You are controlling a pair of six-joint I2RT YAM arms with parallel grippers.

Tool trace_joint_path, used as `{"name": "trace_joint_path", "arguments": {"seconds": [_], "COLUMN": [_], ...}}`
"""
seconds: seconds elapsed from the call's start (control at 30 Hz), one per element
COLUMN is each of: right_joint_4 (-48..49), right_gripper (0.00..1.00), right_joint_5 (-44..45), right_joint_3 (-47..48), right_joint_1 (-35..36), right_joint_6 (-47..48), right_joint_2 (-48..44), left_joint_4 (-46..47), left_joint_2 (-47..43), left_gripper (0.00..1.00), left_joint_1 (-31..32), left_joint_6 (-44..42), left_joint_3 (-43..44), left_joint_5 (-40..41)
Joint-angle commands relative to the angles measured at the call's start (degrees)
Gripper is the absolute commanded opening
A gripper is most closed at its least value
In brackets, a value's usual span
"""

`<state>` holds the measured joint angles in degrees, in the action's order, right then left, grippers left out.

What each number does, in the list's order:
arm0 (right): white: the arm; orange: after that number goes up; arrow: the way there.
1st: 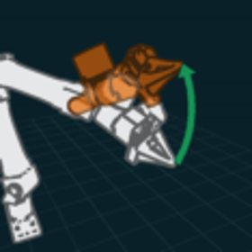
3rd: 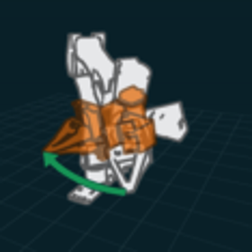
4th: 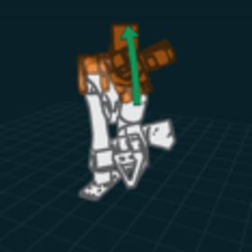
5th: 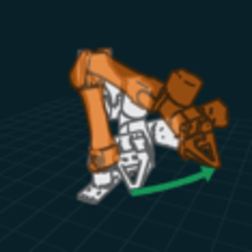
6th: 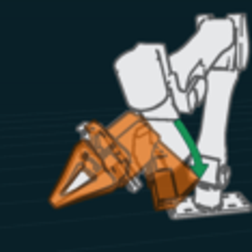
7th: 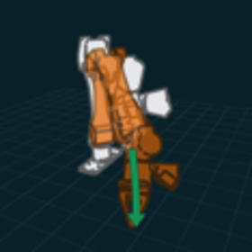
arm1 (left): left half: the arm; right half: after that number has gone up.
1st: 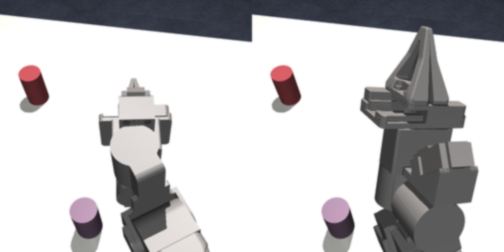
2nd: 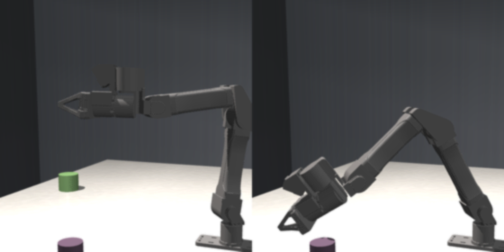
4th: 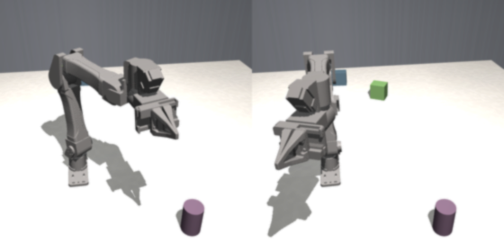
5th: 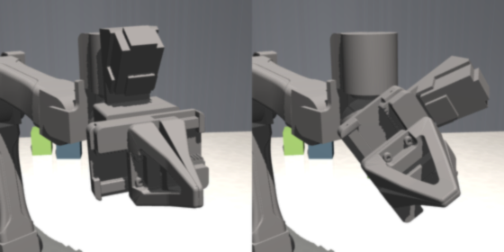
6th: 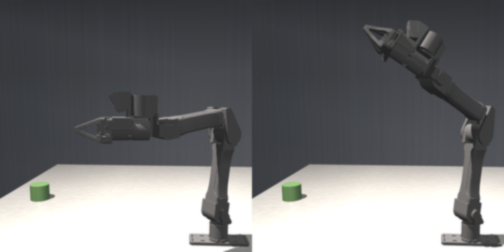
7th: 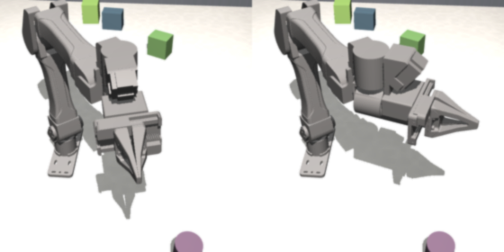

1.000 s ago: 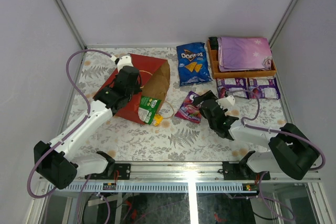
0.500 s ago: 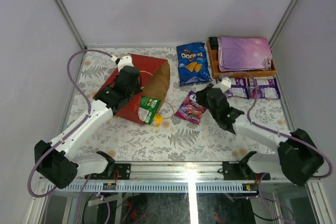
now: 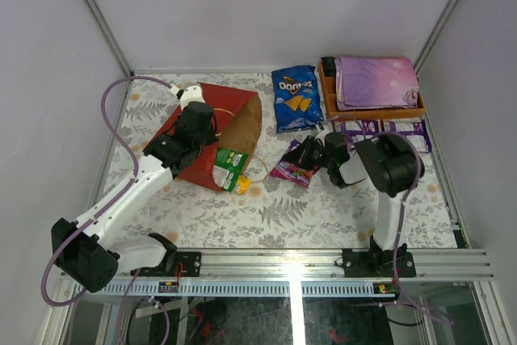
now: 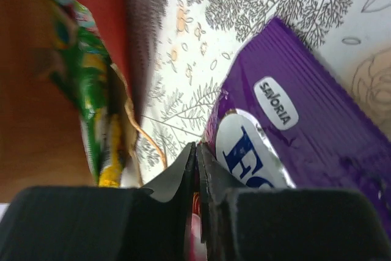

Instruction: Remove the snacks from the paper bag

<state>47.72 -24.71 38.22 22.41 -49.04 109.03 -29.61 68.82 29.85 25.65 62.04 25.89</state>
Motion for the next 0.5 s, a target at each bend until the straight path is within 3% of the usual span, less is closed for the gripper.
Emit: {"name": "trace_joint_path", "arguments": {"seconds": [0.0,0.1,0.33,0.47], "right_joint_4": [39.55,47.09,32.90,27.61], "right_gripper": [0.11,0.04,0.00,0.00], "right_joint_5": [-12.94,-11.18,3.20,12.99], "right_joint_3": [-5.39,-6.94,-13.78,-17.87], "right_joint_1": [-3.92,-4.91,-4.94,-4.93], "right_joint_6": [-20.26,-24.38,-16.30,-17.24], "right_joint_2": [14.98,21.21,14.01,10.05], "left_joint_4": [0.72,1.02,1.04,1.04], "left_joint_2": [-1.02,-1.31,-1.13,-0.84], "left_gripper": [0.00,0.00,0.00,0.00], "left_joint_1": [-0.48,-0.49,-0.59,-0.58], "left_joint_6": [-1.27,-1.31,-1.13,-0.96], "left_joint_3": [-0.40,-0.51,-0.50,-0.31], "left_joint_5": [0.70,0.27,0.15,0.00]}}
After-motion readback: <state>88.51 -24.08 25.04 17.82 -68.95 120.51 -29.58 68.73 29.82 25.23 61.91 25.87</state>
